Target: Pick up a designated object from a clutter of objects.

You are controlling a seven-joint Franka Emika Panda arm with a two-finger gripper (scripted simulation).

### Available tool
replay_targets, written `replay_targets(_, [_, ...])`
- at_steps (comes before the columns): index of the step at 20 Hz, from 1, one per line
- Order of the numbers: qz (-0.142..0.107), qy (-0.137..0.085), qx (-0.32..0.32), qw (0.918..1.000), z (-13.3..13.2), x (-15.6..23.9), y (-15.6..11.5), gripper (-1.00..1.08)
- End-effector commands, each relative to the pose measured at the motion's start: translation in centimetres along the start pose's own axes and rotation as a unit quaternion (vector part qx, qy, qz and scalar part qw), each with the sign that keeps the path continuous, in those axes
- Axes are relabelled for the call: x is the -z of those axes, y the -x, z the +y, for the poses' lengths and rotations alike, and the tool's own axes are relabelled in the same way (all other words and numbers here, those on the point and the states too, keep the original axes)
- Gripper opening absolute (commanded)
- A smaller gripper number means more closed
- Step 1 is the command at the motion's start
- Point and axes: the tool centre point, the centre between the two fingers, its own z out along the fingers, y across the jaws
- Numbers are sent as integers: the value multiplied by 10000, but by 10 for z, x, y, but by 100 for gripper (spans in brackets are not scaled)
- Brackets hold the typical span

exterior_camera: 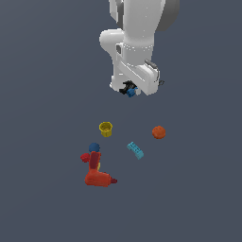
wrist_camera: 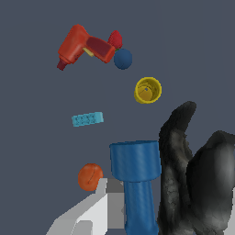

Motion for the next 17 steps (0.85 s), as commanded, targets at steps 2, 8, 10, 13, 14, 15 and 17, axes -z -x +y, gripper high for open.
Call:
replay_targets(2, [5,5,2,10000,4,27,-19,-100])
replay_targets(8, [12,5,3,10000,6,58,-42,-100])
replay_targets(10, [12,5,3,10000,7,65,-47,-100])
replay_targets(13, [12,5,3,10000,7,71,-51,-100])
replay_targets(14, [15,5,5,10000,6,72,-52,-100])
replay_targets(15, [15,5,5,10000,6,73,-52,-100])
replay_targets(17, [15,5,5,10000,6,73,-53,-100])
